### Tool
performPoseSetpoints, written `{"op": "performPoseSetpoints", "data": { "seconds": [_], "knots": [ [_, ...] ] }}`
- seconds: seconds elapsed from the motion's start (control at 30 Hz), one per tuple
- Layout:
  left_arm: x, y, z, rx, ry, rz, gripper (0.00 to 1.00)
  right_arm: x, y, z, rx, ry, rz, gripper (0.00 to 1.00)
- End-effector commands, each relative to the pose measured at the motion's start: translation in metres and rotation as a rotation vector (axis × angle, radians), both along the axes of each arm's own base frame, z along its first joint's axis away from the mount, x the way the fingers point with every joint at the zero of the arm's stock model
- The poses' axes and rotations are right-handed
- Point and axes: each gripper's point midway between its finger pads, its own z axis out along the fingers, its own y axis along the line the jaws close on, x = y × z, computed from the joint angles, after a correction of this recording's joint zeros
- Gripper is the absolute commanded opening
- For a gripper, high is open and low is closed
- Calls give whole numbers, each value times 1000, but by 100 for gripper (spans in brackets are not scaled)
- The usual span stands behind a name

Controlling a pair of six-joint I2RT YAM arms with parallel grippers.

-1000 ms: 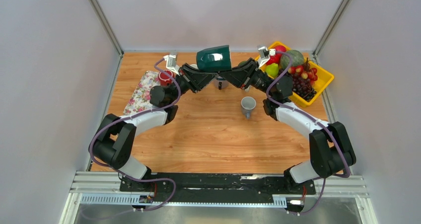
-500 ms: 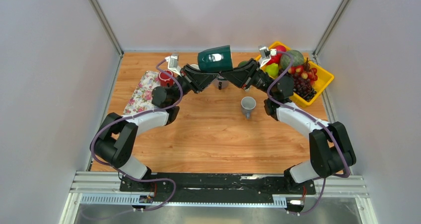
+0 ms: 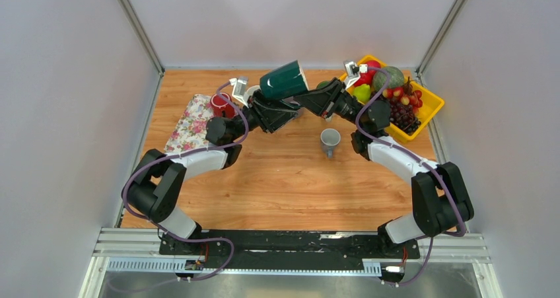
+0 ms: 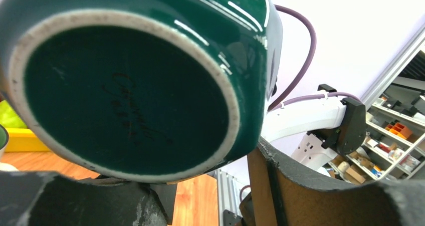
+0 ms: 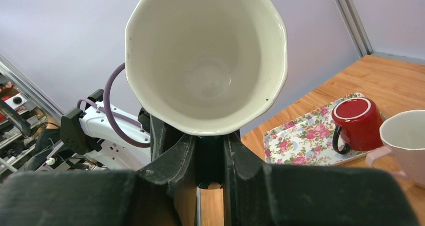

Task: Turn the mug right side up
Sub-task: Turn over the cup on the tray, then place the cup at the center of the board.

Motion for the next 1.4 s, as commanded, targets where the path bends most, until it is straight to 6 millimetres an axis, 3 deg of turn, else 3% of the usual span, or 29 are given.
{"op": "performPoseSetpoints", "data": {
  "seconds": [0.0,0.2,0.33,0.7,0.93,1.17,1.3,1.37],
  "knots": [
    [-29,-2,14,-19,-133,-74,59,-8,-14,39,77,-114,-66,0],
    [-30,-4,8,2,-132,-76,63,-8,-15,42,62,-126,-75,0],
    [-28,-6,-8,58,-125,-69,64,-5,-15,43,34,-125,-87,0],
    [-40,-10,-59,275,-314,-108,66,14,-13,40,-120,-105,-171,0],
    [-45,0,-74,374,-363,-142,68,29,-21,37,-199,-49,-276,0],
    [-34,31,-98,522,-387,-114,69,38,-32,29,-284,-46,-421,0],
    [-21,62,-112,665,-365,-61,69,44,-37,21,-341,-36,-510,0],
    [-13,78,-110,737,-385,-2,69,44,-38,19,-357,-34,-531,0]
  ]
}}
